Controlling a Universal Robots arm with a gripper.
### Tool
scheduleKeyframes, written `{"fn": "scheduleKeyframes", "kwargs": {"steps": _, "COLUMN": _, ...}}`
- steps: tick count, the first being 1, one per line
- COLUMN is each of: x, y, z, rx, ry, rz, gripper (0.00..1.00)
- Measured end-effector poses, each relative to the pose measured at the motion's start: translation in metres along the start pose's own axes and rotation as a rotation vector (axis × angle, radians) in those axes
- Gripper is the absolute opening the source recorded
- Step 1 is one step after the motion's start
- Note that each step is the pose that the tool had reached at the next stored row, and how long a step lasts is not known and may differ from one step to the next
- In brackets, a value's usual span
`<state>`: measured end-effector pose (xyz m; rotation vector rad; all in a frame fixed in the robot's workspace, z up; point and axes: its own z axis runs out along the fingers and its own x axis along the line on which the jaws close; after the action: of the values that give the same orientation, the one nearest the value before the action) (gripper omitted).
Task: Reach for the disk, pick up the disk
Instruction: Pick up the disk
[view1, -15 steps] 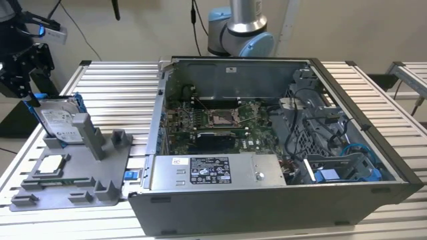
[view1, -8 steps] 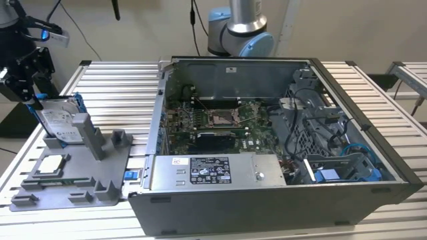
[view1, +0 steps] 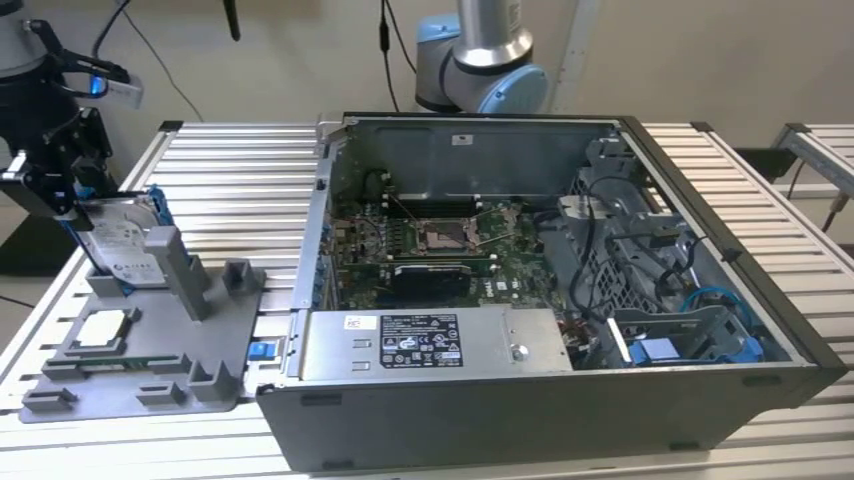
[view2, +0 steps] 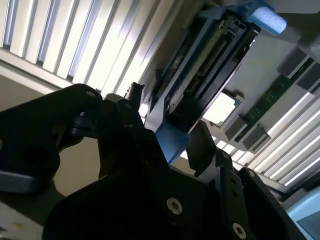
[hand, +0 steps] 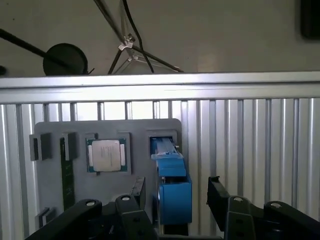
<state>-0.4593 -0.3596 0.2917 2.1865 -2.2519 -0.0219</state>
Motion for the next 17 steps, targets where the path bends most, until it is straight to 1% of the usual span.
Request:
{"fn": "scheduleKeyframes", "kwargs": {"steps": 4, "x": 0.0, "y": -0.0001, "z": 0.0072, "rx": 0.0019, "ry": -0.0012, "rz": -0.013, "gripper": 1.0}}
{"fn": "scheduleKeyframes", "kwargs": {"steps": 7, "x": 0.0001, "y": -0.0001, "z": 0.0123, "rx": 0.0028, "ry": -0.0039, "rz": -0.019, "gripper": 1.0}}
{"fn": "scheduleKeyframes", "kwargs": {"steps": 8, "x": 0.0001, "y": -0.0002, "z": 0.016, "rx": 0.0029, "ry": -0.0068, "rz": -0.021, "gripper": 1.0}}
{"fn": "scheduleKeyframes", "kwargs": {"steps": 10, "x": 0.0001, "y": -0.0002, "z": 0.0194, "rx": 0.0031, "ry": -0.0107, "rz": -0.024, "gripper": 1.0}}
{"fn": "scheduleKeyframes", "kwargs": {"steps": 11, "x": 0.0002, "y": -0.0003, "z": 0.0225, "rx": 0.0033, "ry": -0.0146, "rz": -0.026, "gripper": 1.0}}
{"fn": "scheduleKeyframes", "kwargs": {"steps": 13, "x": 0.0002, "y": -0.0003, "z": 0.0256, "rx": 0.0032, "ry": -0.0201, "rz": -0.028, "gripper": 1.0}}
{"fn": "scheduleKeyframes", "kwargs": {"steps": 17, "x": 0.0003, "y": -0.0003, "z": 0.029, "rx": 0.0028, "ry": -0.0362, "rz": -0.034, "gripper": 1.0}}
